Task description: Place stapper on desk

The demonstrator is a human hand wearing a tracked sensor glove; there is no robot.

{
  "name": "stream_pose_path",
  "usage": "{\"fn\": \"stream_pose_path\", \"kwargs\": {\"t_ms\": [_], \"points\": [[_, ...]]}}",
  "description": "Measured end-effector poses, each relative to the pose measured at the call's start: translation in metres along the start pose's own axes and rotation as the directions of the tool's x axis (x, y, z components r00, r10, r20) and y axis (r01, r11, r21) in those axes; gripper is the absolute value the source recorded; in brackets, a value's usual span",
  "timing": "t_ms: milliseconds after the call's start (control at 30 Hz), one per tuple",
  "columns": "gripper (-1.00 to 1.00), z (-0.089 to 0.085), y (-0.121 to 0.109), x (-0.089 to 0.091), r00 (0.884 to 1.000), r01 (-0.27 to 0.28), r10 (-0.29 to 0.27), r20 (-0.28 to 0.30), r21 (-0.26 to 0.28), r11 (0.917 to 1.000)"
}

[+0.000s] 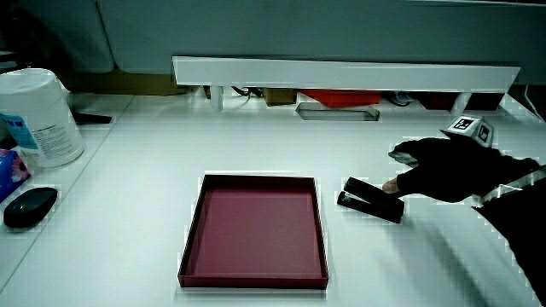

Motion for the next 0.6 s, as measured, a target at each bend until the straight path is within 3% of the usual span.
{"fn": "stream_pose_path", "kwargs": {"t_ms": [100, 200, 333, 400, 567, 600], "points": [[-1.00, 0.015, -0.025, -0.021, 0.998, -0.063, 0.063, 0.008, -0.008, 0.9980], [-1.00, 0.026, -0.043, -0.033, 0.998, -0.066, 0.067, 0.019, -0.016, 0.9977], [-1.00, 0.032, -0.061, -0.045, 0.995, -0.043, 0.042, 0.086, 0.002, 0.9991], [-1.00, 0.033, -0.071, -0.054, 0.993, -0.058, 0.059, 0.100, -0.012, 0.9982], [-1.00, 0.033, -0.085, -0.057, 0.988, -0.057, 0.056, 0.142, -0.001, 0.9984], [-1.00, 0.034, -0.089, -0.058, 0.990, -0.061, 0.059, 0.127, 0.009, 0.9981]]}}
